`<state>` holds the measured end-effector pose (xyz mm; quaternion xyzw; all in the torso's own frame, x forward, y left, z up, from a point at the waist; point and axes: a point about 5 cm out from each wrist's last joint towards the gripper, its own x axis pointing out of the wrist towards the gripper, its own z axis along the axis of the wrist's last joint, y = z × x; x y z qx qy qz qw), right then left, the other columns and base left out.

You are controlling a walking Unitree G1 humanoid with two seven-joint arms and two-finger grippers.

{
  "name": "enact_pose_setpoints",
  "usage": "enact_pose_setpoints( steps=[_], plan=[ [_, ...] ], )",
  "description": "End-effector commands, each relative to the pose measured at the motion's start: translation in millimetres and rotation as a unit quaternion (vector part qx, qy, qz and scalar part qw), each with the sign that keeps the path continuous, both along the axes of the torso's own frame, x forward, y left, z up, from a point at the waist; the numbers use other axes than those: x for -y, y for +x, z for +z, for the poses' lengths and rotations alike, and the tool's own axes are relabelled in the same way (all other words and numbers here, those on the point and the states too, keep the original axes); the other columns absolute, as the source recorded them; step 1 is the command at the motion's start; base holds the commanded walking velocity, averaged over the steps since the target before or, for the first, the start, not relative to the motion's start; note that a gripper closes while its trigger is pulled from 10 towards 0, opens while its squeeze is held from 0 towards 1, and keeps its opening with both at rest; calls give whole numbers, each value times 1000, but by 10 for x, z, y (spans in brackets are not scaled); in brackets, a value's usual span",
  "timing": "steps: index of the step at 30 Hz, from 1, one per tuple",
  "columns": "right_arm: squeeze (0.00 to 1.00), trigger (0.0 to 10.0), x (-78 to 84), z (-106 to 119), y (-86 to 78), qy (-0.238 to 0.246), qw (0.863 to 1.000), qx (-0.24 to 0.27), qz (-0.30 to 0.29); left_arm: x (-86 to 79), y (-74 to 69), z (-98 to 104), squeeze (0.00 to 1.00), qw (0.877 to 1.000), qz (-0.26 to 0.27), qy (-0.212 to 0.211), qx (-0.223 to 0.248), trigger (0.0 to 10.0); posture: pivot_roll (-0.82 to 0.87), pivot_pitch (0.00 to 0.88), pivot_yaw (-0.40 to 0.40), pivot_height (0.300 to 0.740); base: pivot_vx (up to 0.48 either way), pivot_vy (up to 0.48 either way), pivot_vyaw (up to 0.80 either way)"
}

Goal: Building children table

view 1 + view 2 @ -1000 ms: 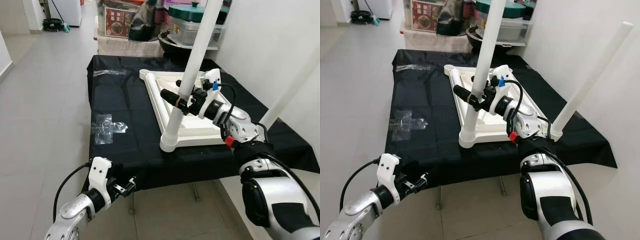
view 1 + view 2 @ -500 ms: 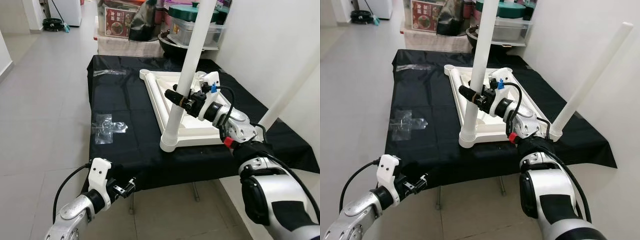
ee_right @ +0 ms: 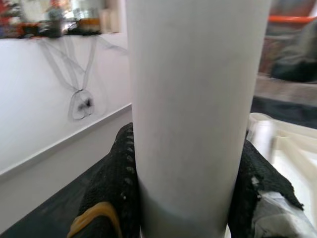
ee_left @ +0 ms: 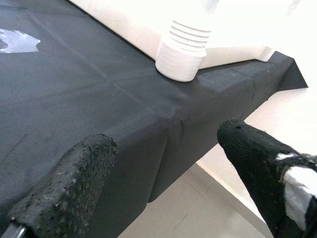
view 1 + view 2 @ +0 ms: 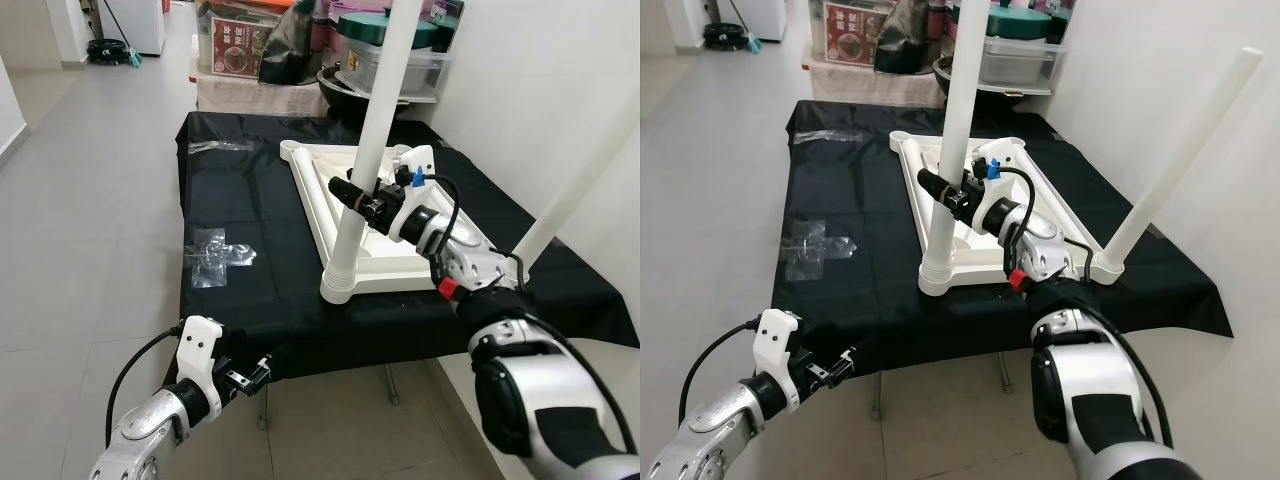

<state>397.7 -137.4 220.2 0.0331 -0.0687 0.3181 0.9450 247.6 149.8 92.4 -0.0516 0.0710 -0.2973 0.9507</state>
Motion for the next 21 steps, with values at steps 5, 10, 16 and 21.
enact_pose_setpoints(
  steps=[5, 10, 16, 21],
  plan=[
    [0, 0, -28, -344, -77, 16, 995, -58, -86, 29, -7, 15, 0, 1000, -2, -3, 4, 10000, 56, 0, -161, 740, 0, 0, 0],
    [0, 0, -123, -452, -133, 17, 989, -79, -128, 35, -5, 11, 0, 1000, -2, -4, 4, 10000, 55, 0, -160, 740, 0, 0, 0],
    [0, 0, -281, -710, -256, 0, 968, -137, -211, 44, -6, 8, 0, 1000, 0, -6, 3, 10000, 51, 0, -167, 740, 0, 0, 0],
    [0, 0, -329, -770, -318, -1, 956, -155, -250, 51, -6, 5, 0, 1000, 0, -7, 2, 10000, 51, 0, -168, 740, 0, 0, 0]
  ],
)
